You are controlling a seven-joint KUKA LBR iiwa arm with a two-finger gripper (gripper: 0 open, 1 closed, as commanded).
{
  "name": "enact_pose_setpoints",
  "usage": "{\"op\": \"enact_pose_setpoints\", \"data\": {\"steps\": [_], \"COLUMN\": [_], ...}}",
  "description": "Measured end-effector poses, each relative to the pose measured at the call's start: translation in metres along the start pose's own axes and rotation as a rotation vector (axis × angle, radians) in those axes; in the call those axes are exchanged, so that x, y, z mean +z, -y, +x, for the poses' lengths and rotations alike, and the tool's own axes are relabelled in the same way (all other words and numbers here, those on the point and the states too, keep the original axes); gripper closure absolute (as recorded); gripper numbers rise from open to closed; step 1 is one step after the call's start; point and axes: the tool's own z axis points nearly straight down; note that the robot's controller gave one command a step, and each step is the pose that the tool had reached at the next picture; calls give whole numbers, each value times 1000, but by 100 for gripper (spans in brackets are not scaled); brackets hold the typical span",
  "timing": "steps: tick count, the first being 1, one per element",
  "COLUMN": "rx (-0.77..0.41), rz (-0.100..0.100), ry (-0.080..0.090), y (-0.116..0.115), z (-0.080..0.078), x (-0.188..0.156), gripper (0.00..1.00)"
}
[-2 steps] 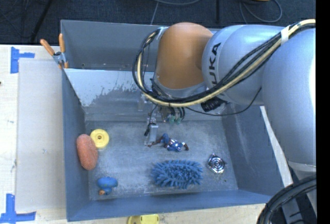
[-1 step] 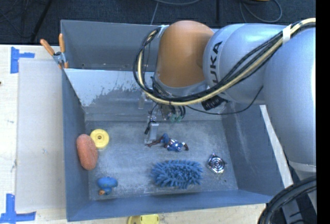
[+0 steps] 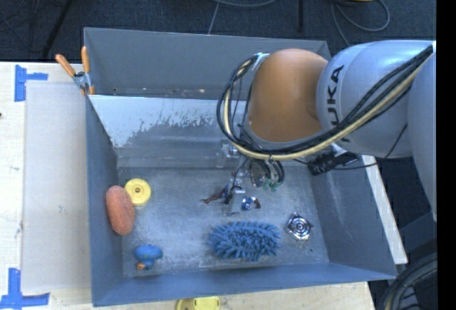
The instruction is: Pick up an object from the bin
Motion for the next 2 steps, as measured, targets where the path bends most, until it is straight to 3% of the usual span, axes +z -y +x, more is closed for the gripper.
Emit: {"op": "enact_pose_setpoints", "data": {"steps": [1,2], "rx": [8,-111], "rz": [2,-1], "ry": [0,4], "y": [23,54], "z": [19,29], "x": [0,35], "gripper": [0,0]}}
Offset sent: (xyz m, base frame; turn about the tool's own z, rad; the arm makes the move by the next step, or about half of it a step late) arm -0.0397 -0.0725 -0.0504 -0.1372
